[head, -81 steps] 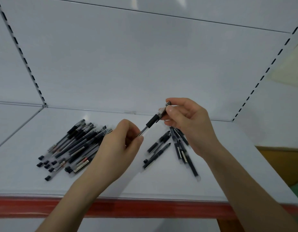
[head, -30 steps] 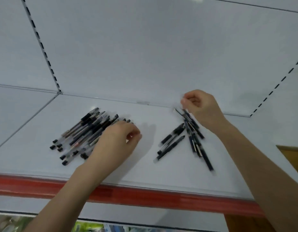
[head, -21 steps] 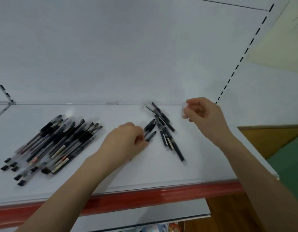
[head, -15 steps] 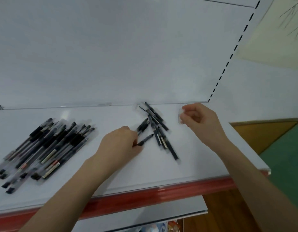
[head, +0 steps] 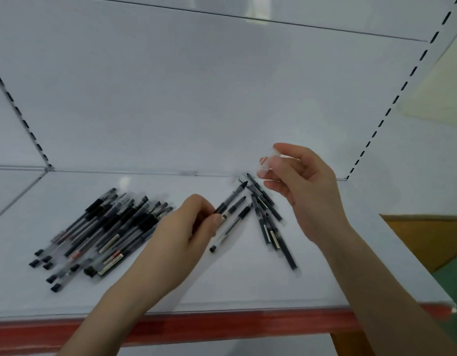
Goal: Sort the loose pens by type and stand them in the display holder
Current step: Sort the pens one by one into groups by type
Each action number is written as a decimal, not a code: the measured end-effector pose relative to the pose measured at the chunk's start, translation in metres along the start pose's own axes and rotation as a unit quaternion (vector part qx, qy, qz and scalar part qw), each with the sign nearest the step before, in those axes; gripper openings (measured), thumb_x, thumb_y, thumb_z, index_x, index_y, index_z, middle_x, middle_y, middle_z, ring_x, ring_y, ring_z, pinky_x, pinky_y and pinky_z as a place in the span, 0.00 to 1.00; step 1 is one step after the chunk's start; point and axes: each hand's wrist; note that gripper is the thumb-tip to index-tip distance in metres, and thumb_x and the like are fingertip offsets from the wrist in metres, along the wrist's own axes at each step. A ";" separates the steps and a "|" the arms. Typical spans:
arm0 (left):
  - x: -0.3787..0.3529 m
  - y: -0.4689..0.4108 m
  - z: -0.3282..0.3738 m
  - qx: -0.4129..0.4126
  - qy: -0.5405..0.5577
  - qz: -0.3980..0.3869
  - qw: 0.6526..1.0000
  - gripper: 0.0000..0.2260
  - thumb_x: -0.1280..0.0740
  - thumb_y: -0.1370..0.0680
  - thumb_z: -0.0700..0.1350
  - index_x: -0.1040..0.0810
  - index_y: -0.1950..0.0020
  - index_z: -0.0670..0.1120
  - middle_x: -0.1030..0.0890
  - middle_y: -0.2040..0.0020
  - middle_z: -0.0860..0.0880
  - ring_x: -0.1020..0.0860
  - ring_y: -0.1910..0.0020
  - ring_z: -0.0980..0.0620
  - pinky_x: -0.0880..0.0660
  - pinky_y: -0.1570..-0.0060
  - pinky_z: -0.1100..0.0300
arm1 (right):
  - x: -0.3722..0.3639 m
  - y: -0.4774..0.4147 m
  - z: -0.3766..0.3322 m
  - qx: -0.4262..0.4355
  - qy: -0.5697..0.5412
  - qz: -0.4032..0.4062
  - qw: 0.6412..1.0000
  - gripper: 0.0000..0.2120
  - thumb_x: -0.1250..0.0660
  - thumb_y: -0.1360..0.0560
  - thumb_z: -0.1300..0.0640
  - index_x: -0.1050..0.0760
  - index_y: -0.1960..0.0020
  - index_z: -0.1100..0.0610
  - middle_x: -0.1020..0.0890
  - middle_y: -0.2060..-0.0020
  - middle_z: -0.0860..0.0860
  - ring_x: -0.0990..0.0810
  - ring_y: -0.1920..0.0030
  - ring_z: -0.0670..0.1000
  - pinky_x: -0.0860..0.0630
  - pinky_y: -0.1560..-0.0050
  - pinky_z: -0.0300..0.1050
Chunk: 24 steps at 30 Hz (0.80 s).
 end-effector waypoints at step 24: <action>0.005 0.007 -0.002 0.000 0.031 0.065 0.997 0.04 0.38 0.24 0.41 0.28 0.58 0.48 0.22 0.67 0.43 0.32 0.72 0.55 0.36 0.72 0.66 | -0.035 0.012 0.015 0.019 0.052 -0.042 0.998 0.07 0.35 0.26 0.66 0.24 0.52 0.56 0.16 0.68 0.48 0.17 0.64 0.46 0.21 0.60 0.36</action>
Point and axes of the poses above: each hand's wrist, its own y-axis away from the middle knuckle, its own x-axis out of the back of the hand, z = x × y
